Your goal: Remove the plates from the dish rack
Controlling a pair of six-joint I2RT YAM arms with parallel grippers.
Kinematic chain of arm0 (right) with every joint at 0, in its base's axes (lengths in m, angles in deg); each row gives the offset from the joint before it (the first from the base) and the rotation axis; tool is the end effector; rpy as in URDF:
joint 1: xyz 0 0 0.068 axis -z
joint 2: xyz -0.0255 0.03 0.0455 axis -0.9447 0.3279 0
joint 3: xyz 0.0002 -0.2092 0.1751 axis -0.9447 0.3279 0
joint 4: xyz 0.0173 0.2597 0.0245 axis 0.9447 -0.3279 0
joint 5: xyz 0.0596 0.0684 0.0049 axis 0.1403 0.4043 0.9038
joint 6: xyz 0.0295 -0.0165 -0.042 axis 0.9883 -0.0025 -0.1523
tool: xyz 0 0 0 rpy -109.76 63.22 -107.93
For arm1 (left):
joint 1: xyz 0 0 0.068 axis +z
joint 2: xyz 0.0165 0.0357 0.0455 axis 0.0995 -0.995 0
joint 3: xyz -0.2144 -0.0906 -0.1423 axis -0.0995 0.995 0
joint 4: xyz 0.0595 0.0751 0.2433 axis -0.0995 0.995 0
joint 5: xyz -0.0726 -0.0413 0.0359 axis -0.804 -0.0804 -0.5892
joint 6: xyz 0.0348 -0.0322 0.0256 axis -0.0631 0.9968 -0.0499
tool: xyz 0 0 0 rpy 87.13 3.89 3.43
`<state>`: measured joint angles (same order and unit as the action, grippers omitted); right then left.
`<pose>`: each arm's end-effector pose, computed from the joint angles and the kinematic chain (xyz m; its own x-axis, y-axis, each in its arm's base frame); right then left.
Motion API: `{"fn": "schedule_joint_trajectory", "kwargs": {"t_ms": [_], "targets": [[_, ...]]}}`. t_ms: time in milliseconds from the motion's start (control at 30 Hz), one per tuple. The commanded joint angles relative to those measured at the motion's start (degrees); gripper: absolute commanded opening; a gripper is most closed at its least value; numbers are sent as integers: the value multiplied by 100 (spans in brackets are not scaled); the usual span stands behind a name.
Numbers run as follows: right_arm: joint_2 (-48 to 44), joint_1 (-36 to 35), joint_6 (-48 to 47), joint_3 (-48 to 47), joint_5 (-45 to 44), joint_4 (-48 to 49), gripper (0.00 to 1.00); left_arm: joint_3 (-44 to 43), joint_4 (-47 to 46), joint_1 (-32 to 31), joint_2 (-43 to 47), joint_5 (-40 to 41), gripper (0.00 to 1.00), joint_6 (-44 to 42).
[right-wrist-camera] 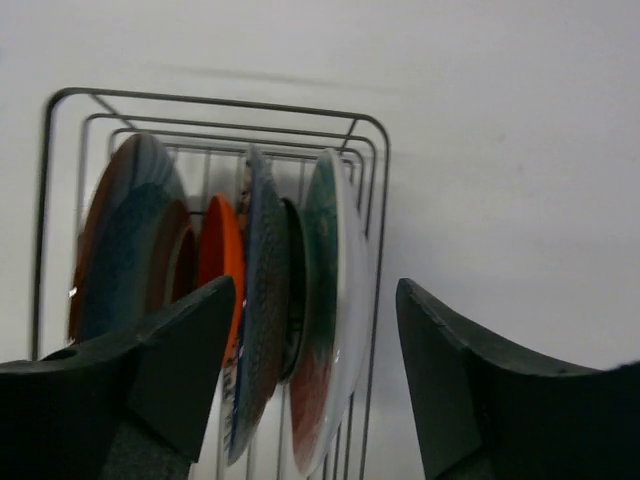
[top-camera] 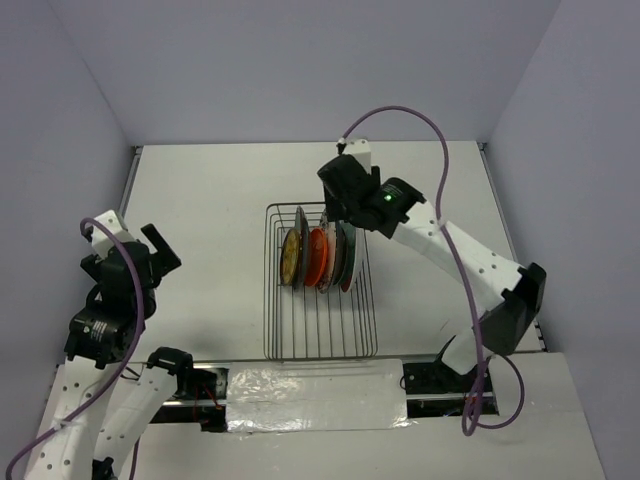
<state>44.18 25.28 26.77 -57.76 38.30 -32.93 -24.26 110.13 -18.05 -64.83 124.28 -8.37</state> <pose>0.2320 0.2107 0.3860 -0.5979 -0.0872 -0.7968 -0.1140 0.9932 -0.0232 0.1007 0.0003 0.3532 -0.1488 -0.3921 -0.9078 -0.5335 0.8048 -0.2602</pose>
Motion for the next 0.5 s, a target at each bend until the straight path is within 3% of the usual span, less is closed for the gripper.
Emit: {"fn": "schedule_joint_trajectory", "kwargs": {"t_ms": [0, 133, 300, 467], "targets": [[399, -99, 183, -458, -1141, -827, 71, 8, -232, -41, 197, -21, 100, -57], [462, -179, 280, -213, -1292, -723, 67, 17, -250, -93, 232, -38, 100, -66], [505, -196, 262, -80, -1143, -678, 52, 9, -259, -128, 162, -100, 100, -92], [637, -231, 438, 245, -1036, -695, 51, 17, -250, -155, 232, -73, 99, -74]]}}
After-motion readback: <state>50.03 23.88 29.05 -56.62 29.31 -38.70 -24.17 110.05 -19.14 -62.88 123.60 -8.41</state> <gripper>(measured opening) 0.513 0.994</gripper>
